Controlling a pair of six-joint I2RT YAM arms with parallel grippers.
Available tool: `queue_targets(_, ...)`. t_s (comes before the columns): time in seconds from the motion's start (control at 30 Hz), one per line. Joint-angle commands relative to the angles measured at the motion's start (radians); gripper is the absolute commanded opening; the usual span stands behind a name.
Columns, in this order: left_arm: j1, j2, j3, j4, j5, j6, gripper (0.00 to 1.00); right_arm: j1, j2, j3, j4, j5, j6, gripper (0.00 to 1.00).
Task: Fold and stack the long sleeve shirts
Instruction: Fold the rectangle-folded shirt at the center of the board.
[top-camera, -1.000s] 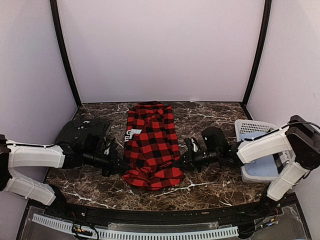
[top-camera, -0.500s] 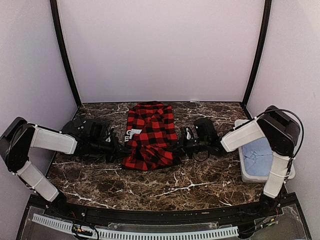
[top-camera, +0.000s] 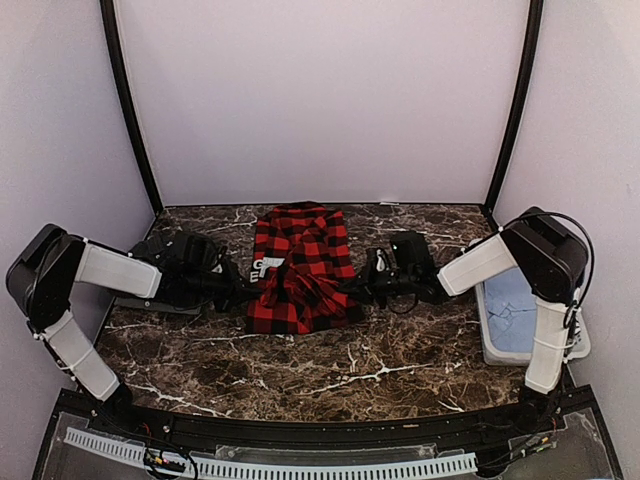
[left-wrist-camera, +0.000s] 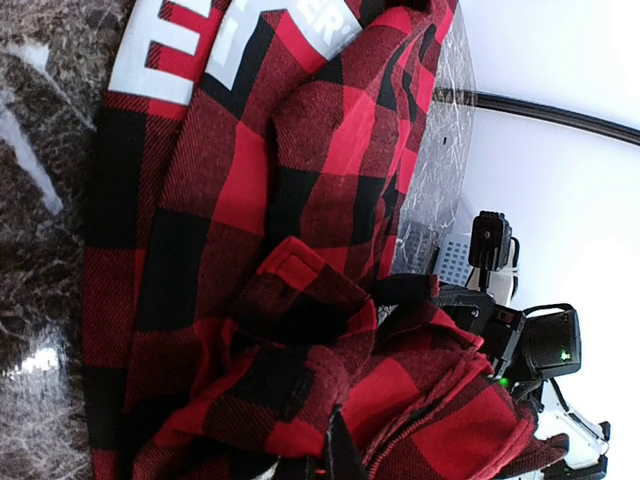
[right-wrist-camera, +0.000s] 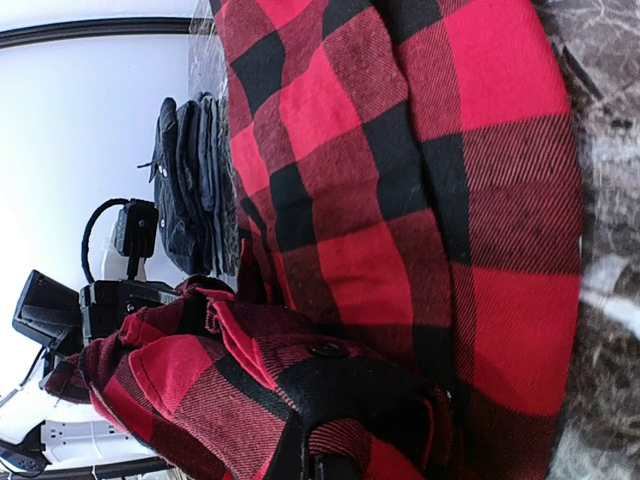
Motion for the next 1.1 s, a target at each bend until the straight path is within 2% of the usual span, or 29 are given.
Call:
queue_targets(0.0, 0.013, 0.014, 0.025, 0.023, -0.031, 0.021, 0.00, -0.020, 0.045, 0.043, 0.050, -0.014, -0.016, 0.00)
queue_targets(0.5, 0.023, 0.072, 0.049, 0.041, -0.041, 0.037, 0.00, -0.046, 0.053, 0.061, 0.050, -0.021, -0.020, 0.00)
queue_targets(0.53, 0.024, 0.073, 0.051, 0.037, -0.047, 0.038, 0.01, -0.046, 0.049, 0.062, 0.047, -0.022, -0.021, 0.01)
queue_targets(0.57, 0.024, 0.071, 0.055, 0.033, -0.051, 0.042, 0.03, -0.047, 0.041, 0.062, 0.047, -0.021, -0.023, 0.07)
queue_targets(0.63, 0.025, 0.061, 0.059, 0.021, -0.064, 0.051, 0.17, -0.048, 0.020, 0.057, 0.045, -0.019, -0.033, 0.20)
queue_targets(0.67, 0.026, 0.055, 0.061, 0.009, -0.079, 0.056, 0.30, -0.048, 0.007, 0.057, 0.037, -0.016, -0.040, 0.26)
queue_targets(0.7, 0.027, 0.040, 0.064, -0.002, -0.088, 0.071, 0.37, -0.048, -0.007, 0.056, 0.027, -0.013, -0.050, 0.32)
queue_targets(0.73, 0.031, 0.031, 0.067, -0.023, -0.108, 0.091, 0.48, -0.049, -0.017, 0.058, 0.016, -0.012, -0.062, 0.37)
queue_targets(0.8, 0.037, 0.000, 0.067, -0.041, -0.129, 0.120, 0.59, -0.049, -0.045, 0.059, -0.017, -0.007, -0.091, 0.43)
queue_targets(0.93, 0.044, -0.062, 0.082, -0.085, -0.151, 0.182, 0.66, -0.049, -0.097, 0.058, -0.085, 0.024, -0.160, 0.50)
queue_targets(1.07, 0.044, -0.101, 0.102, -0.140, -0.162, 0.258, 0.66, -0.045, -0.135, 0.058, -0.163, 0.061, -0.256, 0.52)
